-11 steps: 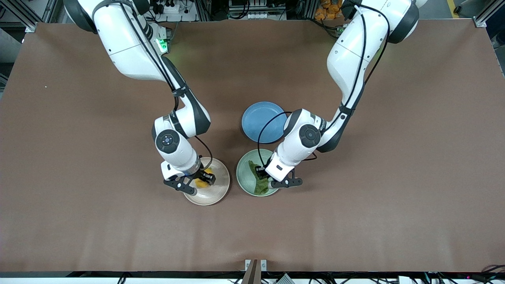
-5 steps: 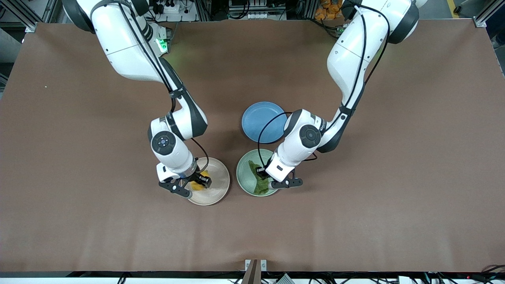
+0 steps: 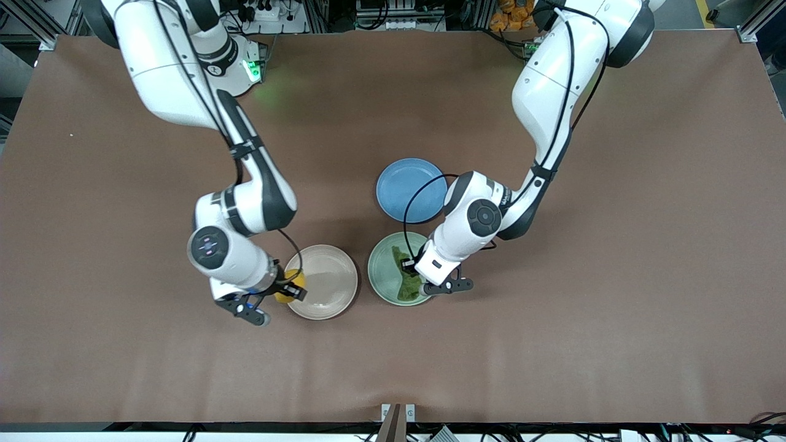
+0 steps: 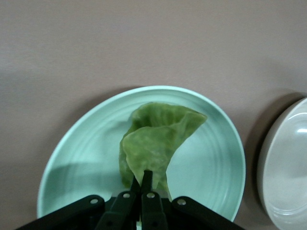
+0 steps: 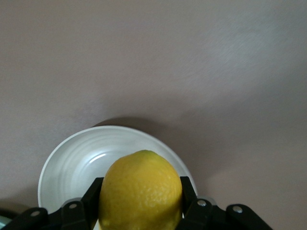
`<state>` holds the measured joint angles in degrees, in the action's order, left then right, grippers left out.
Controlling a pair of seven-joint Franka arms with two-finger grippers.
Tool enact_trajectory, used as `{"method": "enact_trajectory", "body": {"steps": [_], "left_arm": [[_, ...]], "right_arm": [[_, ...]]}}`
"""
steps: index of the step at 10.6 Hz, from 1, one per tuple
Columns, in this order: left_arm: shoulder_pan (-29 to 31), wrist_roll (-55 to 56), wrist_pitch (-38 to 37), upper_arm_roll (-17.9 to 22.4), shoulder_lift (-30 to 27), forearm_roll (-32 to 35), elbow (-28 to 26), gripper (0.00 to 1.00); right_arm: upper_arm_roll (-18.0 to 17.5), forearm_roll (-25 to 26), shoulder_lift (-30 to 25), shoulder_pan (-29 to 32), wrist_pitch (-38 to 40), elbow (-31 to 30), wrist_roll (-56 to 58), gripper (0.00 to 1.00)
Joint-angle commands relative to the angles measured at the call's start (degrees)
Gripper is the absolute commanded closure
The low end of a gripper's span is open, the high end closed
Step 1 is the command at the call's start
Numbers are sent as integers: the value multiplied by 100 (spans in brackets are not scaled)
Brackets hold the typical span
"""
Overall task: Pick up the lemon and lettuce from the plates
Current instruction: 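Lift the lemon with the right gripper while the left gripper lifts lettuce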
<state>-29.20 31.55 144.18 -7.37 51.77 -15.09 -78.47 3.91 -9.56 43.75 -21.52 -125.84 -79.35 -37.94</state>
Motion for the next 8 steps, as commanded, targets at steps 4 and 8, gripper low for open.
{"method": "enact_trajectory", "body": {"steps": [4,8], "left_arm": [[353,-96,-1680,34,-299,-82,287,100],[608,-471,-2384,131,-439,-64,411,100]], "right_arm": [[65,49,-112,930,1297,385,2043,100],[241,982,-86,1219,1484,323,2385,100]]}}
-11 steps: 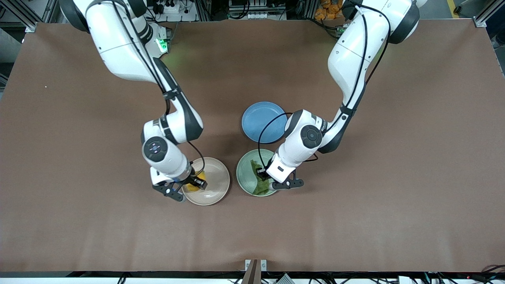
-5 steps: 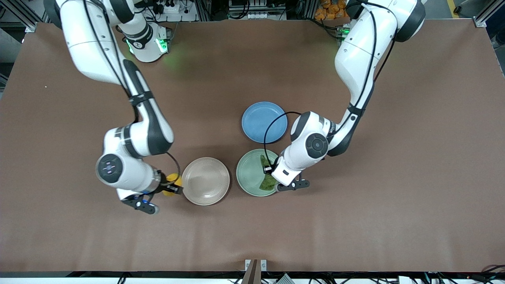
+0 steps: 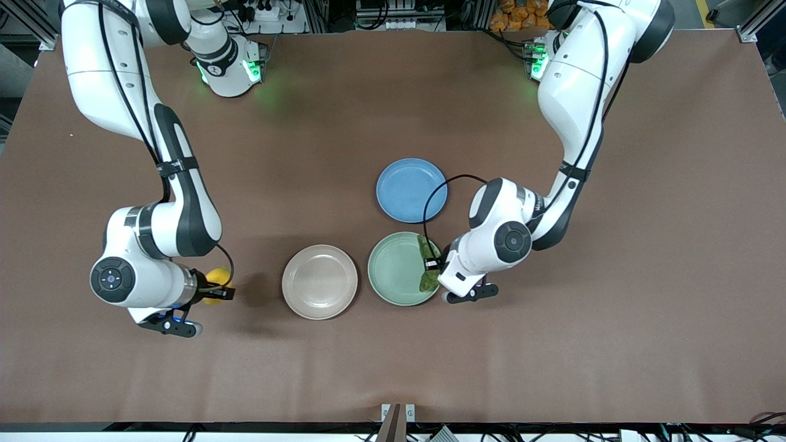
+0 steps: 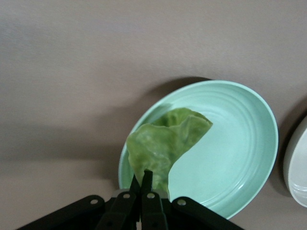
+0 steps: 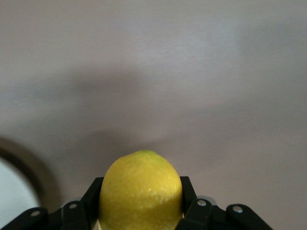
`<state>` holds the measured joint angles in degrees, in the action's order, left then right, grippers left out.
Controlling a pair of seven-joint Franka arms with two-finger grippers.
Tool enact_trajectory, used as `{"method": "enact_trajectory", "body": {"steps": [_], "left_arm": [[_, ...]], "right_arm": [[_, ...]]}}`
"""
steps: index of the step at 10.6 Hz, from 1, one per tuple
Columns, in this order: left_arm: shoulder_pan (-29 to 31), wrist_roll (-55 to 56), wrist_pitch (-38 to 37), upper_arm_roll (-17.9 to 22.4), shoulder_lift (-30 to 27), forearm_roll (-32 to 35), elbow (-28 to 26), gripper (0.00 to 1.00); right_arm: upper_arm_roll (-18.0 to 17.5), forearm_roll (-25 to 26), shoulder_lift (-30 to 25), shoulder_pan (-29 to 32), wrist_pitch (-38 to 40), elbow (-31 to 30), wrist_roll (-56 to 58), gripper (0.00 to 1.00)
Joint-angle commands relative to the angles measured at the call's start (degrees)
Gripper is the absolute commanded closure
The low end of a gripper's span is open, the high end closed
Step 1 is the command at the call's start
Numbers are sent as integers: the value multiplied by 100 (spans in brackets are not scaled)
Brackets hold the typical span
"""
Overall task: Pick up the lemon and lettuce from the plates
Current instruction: 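Lift the lemon with the right gripper while the left gripper lifts lettuce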
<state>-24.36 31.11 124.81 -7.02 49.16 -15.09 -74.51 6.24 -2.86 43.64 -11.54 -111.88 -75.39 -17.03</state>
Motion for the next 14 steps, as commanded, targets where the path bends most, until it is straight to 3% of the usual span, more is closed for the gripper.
{"method": "enact_trajectory", "body": {"steps": [1,5,6,7,9,11,14], "left_arm": [[246,-691,-806,182,-283,-64,24,100],[642,-1360,-1845,393,-757,75,24,100],[669,-1475,-2047,412,-933,451,6,100],[704,-1528,-2258,403,-995,768,-2,100],[1160,-1738,-2513,394,-1083,867,-38,100],[1354,-2046,-2673,412,-1049,902,-64,100],[1425,-2363,-2664,403,-979,1578,-222,100]], "right_arm": [[9,312,-49,431,79,-73,697,100],[0,311,144,1031,-298,-134,1833,99],[0,329,188,1066,-551,-160,2096,88],[0,295,223,1197,-667,-221,2316,72],[-8,286,224,1268,-834,-327,2467,14],[-17,216,224,1399,-984,-424,2897,0],[-26,206,206,1374,-924,-433,2943,0]]}}
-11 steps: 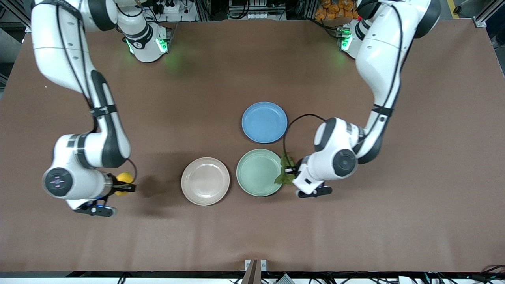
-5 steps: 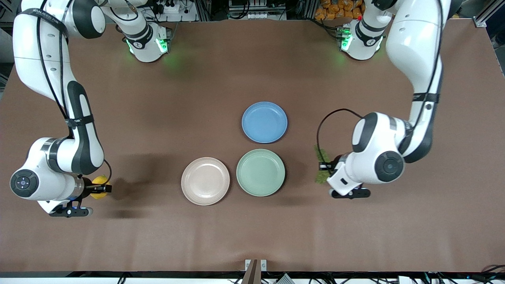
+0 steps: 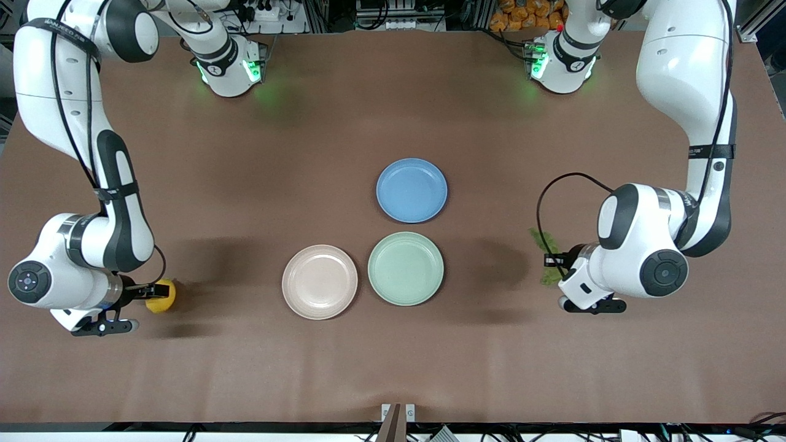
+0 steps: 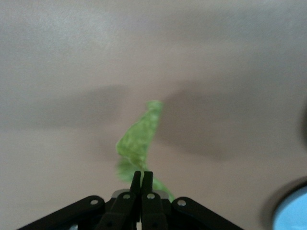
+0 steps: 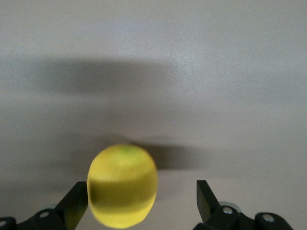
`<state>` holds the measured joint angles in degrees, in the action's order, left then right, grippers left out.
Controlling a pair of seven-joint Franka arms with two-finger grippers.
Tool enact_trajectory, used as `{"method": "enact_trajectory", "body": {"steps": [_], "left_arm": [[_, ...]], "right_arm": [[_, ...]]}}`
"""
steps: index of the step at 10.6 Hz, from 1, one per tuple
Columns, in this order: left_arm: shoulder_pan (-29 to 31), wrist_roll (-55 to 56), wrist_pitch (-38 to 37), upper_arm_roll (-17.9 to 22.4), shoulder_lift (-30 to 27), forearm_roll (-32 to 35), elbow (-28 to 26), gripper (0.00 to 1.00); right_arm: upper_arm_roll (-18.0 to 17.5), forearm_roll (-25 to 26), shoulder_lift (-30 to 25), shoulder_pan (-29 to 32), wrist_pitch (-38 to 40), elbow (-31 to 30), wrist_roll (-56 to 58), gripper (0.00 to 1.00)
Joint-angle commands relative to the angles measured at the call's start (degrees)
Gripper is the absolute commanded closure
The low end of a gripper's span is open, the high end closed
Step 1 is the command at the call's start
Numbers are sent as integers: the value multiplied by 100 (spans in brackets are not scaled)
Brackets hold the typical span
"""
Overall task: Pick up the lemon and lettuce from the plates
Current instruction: 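Lift the lemon with the right gripper while the left gripper lifts lettuce, then release the lemon on the table while the left gripper lowers the lettuce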
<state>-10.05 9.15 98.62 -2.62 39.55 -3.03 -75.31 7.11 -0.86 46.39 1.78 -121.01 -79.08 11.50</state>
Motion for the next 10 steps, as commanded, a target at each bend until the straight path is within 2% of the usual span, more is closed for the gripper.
{"method": "enact_trajectory", "body": {"steps": [1,4,8,10], "left_arm": [[20,-142,-45,-37,17,390,-150,100],[231,-177,8,-37,245,557,-186,100],[249,-177,122,-37,439,697,-194,100],[284,-177,210,-37,509,821,-186,100]], "right_arm": [[-114,7,-138,16,-45,-168,107,0],[-114,7,-629,-11,-274,-773,133,0],[-114,16,-1946,-151,-573,-2293,116,0],[-114,16,-2466,-152,-503,-2602,115,0]]}}
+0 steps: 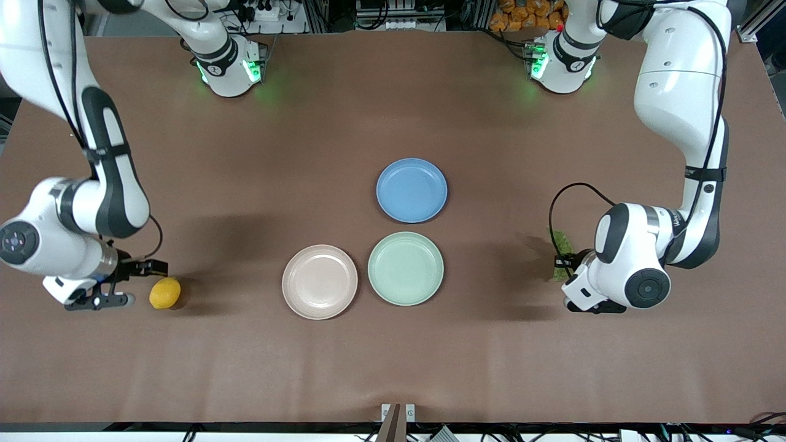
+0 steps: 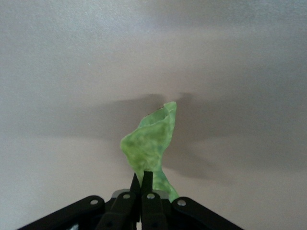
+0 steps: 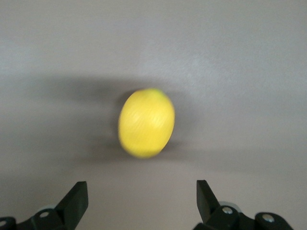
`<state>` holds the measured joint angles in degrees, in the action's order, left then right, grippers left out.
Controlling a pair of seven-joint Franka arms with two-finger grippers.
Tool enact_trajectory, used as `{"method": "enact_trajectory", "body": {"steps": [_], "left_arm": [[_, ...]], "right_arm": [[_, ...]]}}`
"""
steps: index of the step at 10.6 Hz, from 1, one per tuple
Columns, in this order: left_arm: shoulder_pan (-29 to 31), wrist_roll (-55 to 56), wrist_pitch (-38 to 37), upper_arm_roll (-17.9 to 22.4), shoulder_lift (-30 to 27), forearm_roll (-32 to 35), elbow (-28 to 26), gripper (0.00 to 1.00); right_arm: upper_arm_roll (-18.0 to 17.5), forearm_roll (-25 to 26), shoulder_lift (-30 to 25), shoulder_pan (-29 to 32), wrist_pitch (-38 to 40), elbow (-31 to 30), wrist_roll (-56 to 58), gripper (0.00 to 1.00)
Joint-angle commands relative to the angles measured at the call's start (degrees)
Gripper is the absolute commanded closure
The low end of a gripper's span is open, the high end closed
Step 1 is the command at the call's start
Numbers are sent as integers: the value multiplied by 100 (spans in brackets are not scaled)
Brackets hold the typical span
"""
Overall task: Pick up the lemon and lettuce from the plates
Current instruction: 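Release the lemon on the table while the left gripper lowers the lettuce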
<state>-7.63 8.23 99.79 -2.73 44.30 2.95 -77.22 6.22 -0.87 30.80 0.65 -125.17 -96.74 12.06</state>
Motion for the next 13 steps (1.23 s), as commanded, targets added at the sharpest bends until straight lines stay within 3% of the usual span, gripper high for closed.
{"method": "enact_trajectory", "body": {"steps": [1,2,3,4,10,13], "left_arm": [[95,-85,128,-25,44,232,6,100],[95,-94,155,-25,53,224,6,57],[104,-94,164,-25,62,224,6,7],[104,-94,164,-25,53,224,14,0],[157,-252,155,-25,-88,206,49,0],[201,-261,164,-34,-70,154,14,0]], "right_arm": [[-24,8,-1170,-38,-52,-942,59,0],[-24,16,-1416,-47,88,-969,59,0],[-15,16,-1645,-47,298,-961,68,0],[-15,86,-1874,-38,370,-1030,77,0],[11,122,-3113,304,300,-2207,77,0],[11,113,-3335,506,423,-2148,59,0]]}}
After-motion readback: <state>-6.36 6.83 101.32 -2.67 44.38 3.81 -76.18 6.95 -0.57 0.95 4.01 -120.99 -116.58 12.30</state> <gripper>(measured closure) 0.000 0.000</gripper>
